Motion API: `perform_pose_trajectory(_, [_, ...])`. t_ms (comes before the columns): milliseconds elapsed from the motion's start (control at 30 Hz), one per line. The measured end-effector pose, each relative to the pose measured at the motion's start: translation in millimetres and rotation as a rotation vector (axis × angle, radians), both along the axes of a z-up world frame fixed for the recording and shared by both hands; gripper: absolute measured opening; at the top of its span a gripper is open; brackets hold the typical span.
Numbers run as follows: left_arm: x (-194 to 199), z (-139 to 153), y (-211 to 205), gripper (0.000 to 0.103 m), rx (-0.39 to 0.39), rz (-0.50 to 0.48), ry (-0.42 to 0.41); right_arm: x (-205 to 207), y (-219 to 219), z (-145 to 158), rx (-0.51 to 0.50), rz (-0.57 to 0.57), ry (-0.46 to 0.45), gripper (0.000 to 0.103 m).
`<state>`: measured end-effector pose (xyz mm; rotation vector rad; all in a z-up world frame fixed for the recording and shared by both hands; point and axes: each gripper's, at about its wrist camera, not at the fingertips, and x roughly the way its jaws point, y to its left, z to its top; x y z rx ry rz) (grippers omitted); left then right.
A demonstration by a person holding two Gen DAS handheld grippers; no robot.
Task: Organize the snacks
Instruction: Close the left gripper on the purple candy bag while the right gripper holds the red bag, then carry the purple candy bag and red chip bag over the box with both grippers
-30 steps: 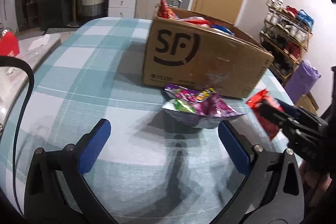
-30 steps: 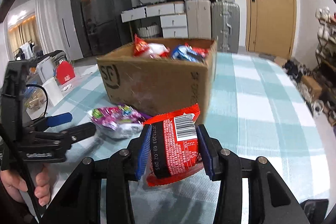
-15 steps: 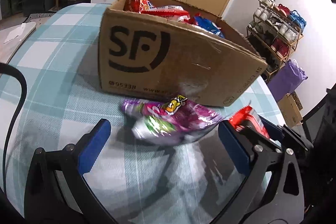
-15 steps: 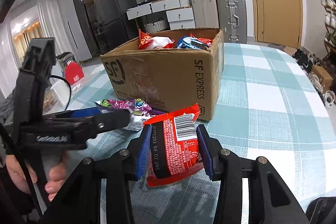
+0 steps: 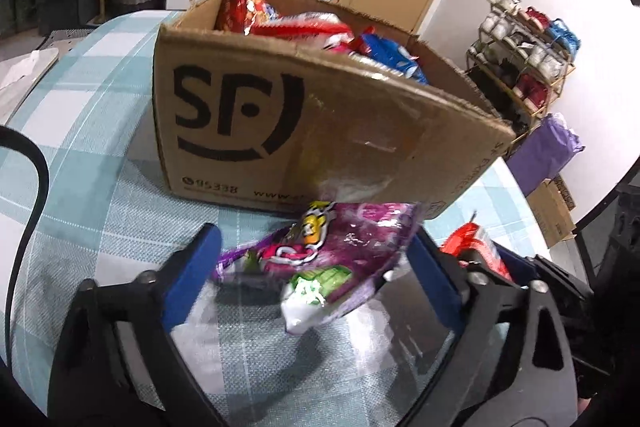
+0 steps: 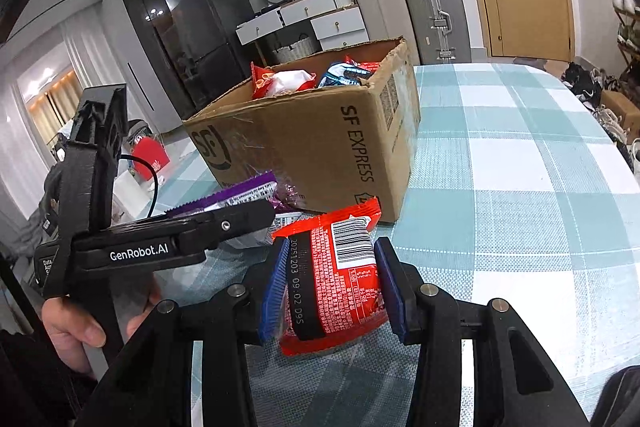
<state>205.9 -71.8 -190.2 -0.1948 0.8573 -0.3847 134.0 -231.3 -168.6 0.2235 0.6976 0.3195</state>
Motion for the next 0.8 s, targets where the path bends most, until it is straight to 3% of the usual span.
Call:
perform_pose_trajectory(33, [0.0,0.6,-0.4,0.074,-0.015,-0.012,-0.004,-0.3,-0.1,0.2,0.002,0.001,-0.001,0.044])
perform_pose_trajectory(200, [3.4,3.4,-7.7,0.061,0.009,-0.032,-0.026,-1.5,0.5,0.9,0.003,0.000,-0.004,0.044])
perform_pose_trajectory(233, [3.4,4.1,-10.1,0.044,0.000,-0.056,-0.027,-1.7,0.5,0.9,0.003,0.000,-0.005,0.044])
perform_pose_trajectory(400, [3.9,7.9,-20.6,0.040,0.041,-0.066,-0.031,-1.8,0.8,1.0,0.002,-0.003,-0.006,0.044])
perform_pose_trajectory(433, [3.5,8.7,-21.6,0.035,0.038,-0.068,-0.029,-2.3,1.0,1.2,0.002,-0.004,-0.007,0.044])
perform_pose_trajectory(467, [1.9,10.0,-22.5,0.022,0.033,-0.073,-0.030,-2.6,1.1,1.3,0.002,-0.004,-0.008,0.044])
perform_pose_trajectory(800, [-14.3,15.7,-16.1,0.020,0.042,-0.081,-0.024,-3.3,-0.2,2.7,0.001,-0.014,-0.020,0.044])
